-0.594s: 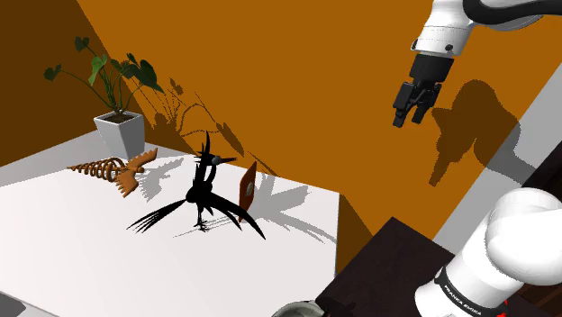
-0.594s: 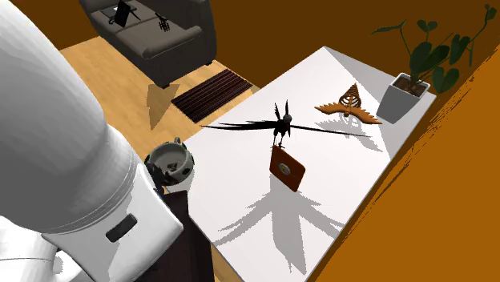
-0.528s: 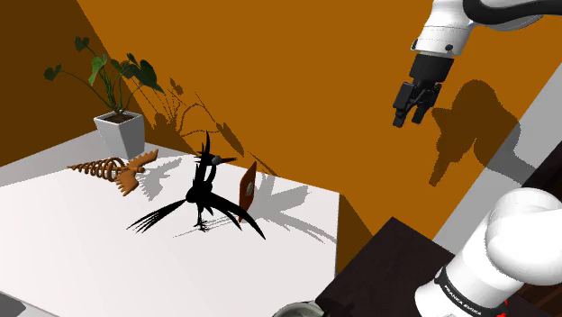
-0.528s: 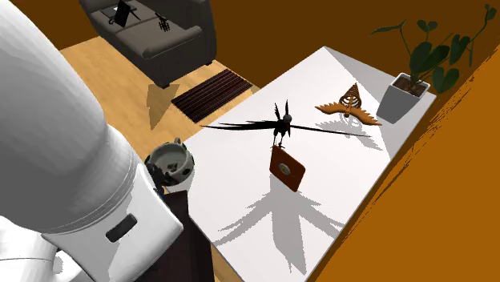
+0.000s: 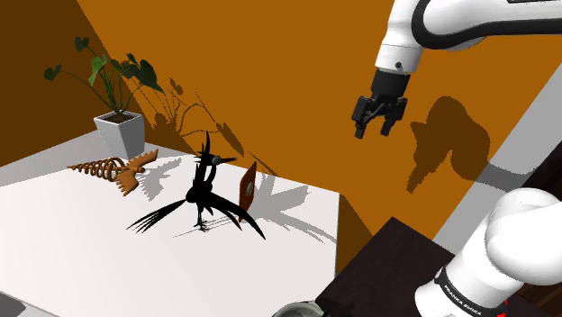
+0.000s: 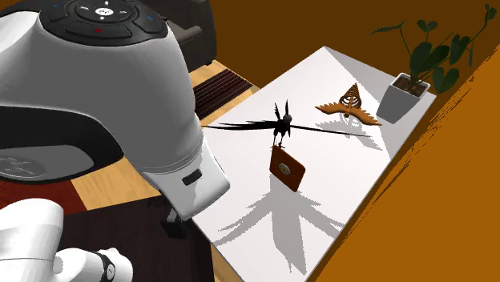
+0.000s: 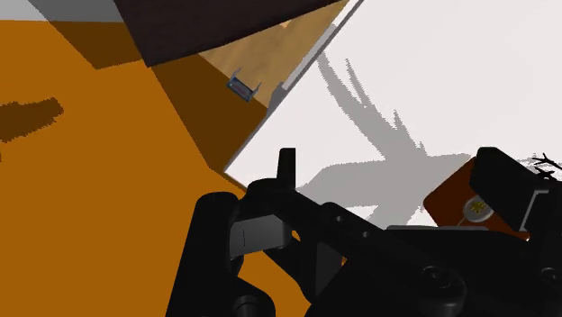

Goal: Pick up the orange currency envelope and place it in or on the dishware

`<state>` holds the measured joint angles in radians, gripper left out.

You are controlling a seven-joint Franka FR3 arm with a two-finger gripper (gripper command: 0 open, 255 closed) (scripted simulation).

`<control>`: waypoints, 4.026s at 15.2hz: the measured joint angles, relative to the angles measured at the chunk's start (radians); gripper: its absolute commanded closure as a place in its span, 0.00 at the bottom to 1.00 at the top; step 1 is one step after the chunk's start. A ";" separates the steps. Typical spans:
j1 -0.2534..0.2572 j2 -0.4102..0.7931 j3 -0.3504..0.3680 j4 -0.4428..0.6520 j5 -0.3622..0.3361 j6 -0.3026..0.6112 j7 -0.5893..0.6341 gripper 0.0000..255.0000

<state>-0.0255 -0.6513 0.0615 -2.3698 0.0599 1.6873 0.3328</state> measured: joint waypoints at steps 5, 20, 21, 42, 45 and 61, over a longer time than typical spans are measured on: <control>-0.003 0.136 0.097 0.026 0.039 0.114 0.184 0.00; -0.018 0.720 0.260 0.348 -0.072 0.362 0.727 0.00; -0.016 0.758 0.257 0.376 -0.086 0.369 0.755 0.00; 0.066 1.195 0.200 0.738 -0.211 0.419 1.035 0.00; 0.066 1.195 0.200 0.738 -0.211 0.419 1.035 1.00; 0.063 1.163 0.205 0.758 -0.202 0.368 1.029 1.00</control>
<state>0.0373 0.5120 0.2668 -1.6121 -0.1419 2.0553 1.3616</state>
